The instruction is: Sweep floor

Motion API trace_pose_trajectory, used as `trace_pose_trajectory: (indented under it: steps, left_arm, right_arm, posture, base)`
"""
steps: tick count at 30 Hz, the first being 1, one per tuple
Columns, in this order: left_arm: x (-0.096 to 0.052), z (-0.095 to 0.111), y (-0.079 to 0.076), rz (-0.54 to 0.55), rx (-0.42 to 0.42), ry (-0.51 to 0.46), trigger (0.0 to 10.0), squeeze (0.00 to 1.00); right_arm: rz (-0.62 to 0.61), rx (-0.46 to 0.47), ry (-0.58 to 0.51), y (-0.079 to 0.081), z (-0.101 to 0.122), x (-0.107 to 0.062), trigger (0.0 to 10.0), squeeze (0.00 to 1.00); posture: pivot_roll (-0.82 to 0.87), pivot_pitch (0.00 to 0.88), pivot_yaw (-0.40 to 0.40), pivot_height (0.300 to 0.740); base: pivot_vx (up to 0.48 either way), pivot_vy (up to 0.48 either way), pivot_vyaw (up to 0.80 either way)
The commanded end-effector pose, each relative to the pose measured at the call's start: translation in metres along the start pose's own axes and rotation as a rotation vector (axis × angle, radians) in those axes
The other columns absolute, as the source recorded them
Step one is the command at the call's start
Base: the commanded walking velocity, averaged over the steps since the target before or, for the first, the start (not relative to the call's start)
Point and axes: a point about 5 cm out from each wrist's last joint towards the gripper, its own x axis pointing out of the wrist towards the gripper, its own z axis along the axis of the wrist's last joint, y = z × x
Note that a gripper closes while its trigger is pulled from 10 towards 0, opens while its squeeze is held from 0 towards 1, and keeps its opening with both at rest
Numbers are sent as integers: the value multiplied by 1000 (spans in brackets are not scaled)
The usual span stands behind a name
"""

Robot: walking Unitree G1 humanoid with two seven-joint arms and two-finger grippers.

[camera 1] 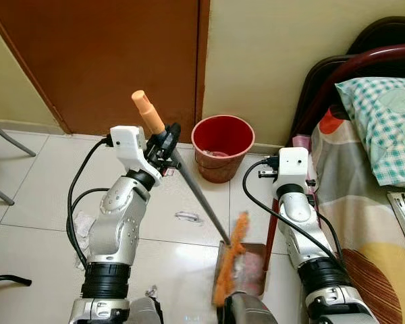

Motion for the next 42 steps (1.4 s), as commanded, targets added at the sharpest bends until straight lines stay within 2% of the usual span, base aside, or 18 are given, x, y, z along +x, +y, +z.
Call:
trace_pose_trajectory:
  steps: [1,7,9,11,16,18,20,22,23,26,29,33,35,37,42]
  left_arm:
    - [4,12,1,13,-28,-49,10000,0]
    - [5,32,15,63,52,-109,10000,0]
    - [5,59,30,104,120,-174,10000,0]
    - [5,72,35,118,148,-203,10000,0]
    - [1,85,47,145,198,-219,10000,0]
    - [-7,78,57,165,221,-180,10000,0]
    - [-11,74,59,167,230,-157,10000,0]
    - [-27,53,65,150,296,-61,10000,0]
    - [-27,53,65,150,296,-61,10000,0]
    - [-47,29,74,173,350,27,10000,0]
    - [-55,19,82,207,364,59,10000,0]
    - [-64,13,89,244,394,88,10000,0]
    - [-69,11,96,284,434,93,10000,0]
    - [-70,11,97,297,433,91,10000,0]
    - [-77,8,108,369,455,99,10000,0]
  right_arm:
    - [-15,14,4,-1,0,1,10000,0]
    - [-18,32,5,-2,0,1,10000,0]
    - [-17,58,8,-5,0,1,10000,0]
    - [-15,65,10,-6,-1,1,10000,0]
    - [-11,67,7,-7,0,1,10000,0]
    - [-13,80,-14,-9,3,0,10000,0]
    - [-17,93,-33,-11,5,0,10000,0]
    - [-9,154,-92,-16,18,-2,10000,0]
    - [-9,154,-92,-16,18,-2,10000,0]
    - [-7,196,-147,-22,39,0,10000,0]
    - [-7,212,-172,-26,51,3,10000,0]
    - [-4,247,-188,-29,62,5,10000,0]
    - [7,272,-221,-32,78,8,10000,0]
    - [9,280,-226,-33,81,8,10000,0]
    - [35,357,-256,-30,104,15,10000,0]
  posture:
    - [48,139,-25,740]
    - [48,138,-24,740]
    - [57,137,-26,740]
    - [59,136,-28,740]
    - [62,134,-31,740]
    - [61,133,-31,740]
    - [61,133,-31,740]
    - [56,132,-30,740]
    - [56,132,-30,740]
    - [46,131,-30,740]
    - [44,130,-32,740]
    - [31,127,-33,740]
    - [25,124,-35,740]
    - [25,124,-35,740]
    - [24,121,-38,740]
  base:
    - [0,0,0]
    - [0,0,0]
    - [0,0,0]
    - [0,0,0]
    - [0,0,0]
    - [0,0,0]
    - [0,0,0]
    - [0,0,0]
    - [0,0,0]
    - [0,0,0]
    - [0,0,0]
    - [0,0,0]
    - [0,0,0]
    - [0,0,0]
    - [0,0,0]
